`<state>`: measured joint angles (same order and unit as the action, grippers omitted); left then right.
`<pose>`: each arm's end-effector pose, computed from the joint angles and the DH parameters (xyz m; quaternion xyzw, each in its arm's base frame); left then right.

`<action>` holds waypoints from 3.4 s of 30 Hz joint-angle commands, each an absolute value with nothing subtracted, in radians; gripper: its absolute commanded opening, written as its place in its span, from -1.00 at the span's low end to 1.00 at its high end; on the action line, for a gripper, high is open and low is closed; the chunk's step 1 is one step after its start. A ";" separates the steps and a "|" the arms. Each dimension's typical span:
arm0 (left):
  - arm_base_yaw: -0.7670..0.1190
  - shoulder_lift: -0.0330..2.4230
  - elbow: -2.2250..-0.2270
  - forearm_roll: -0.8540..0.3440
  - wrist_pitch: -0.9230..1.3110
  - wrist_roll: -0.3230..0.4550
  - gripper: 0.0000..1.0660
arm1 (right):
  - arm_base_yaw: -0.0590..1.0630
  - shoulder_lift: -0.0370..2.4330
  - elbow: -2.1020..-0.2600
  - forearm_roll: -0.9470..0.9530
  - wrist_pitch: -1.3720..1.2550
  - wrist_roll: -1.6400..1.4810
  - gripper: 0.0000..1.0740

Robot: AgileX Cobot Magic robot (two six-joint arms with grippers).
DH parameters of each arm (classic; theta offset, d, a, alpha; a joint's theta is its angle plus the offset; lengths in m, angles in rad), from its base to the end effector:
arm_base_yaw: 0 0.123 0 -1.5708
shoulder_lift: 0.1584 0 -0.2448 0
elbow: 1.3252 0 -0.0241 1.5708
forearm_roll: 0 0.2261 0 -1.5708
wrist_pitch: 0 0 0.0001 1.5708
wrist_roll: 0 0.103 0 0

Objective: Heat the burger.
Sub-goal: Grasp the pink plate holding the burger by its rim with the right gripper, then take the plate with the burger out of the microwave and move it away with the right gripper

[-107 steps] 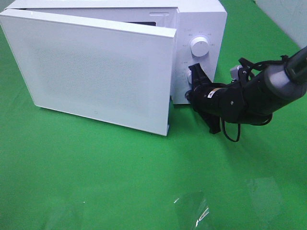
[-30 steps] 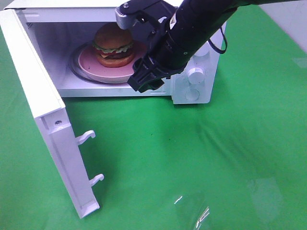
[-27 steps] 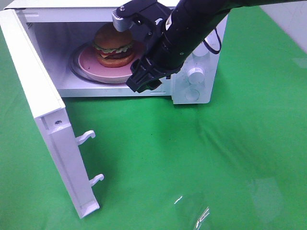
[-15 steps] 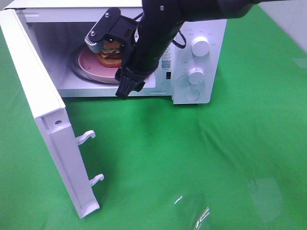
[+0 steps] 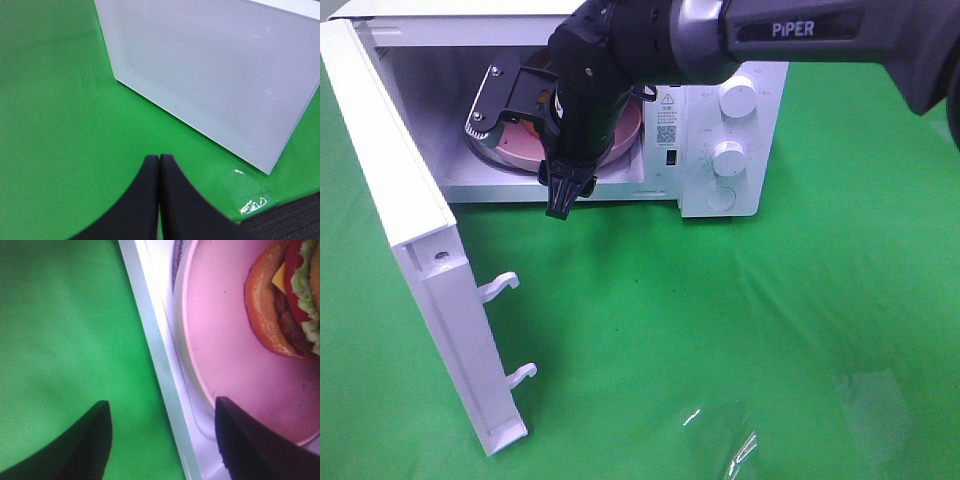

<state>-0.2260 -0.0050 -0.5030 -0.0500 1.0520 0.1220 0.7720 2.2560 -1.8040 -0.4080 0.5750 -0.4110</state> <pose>0.0225 -0.0098 0.2617 0.1478 0.8356 -0.0524 0.5265 0.3487 0.3084 0.1487 -0.6249 0.7017 -0.1004 0.3272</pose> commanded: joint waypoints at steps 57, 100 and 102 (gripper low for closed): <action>-0.224 -0.026 -0.499 -0.048 1.040 0.123 -1.00 | 0.724 2.355 -1.825 -0.563 0.497 -0.275 -1.00; -0.224 -0.026 -0.499 -0.048 1.040 0.123 -1.00 | 0.724 2.067 -1.475 -0.520 0.394 -0.661 -1.00; -0.224 -0.026 -0.499 -0.048 1.040 0.123 -1.00 | 0.724 2.049 -1.453 -0.522 0.385 -0.677 -1.00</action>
<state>-0.2260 -0.0050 -0.5030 -0.0500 1.0520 0.1220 0.7370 2.0820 -1.4560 -0.4980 0.3490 -0.6910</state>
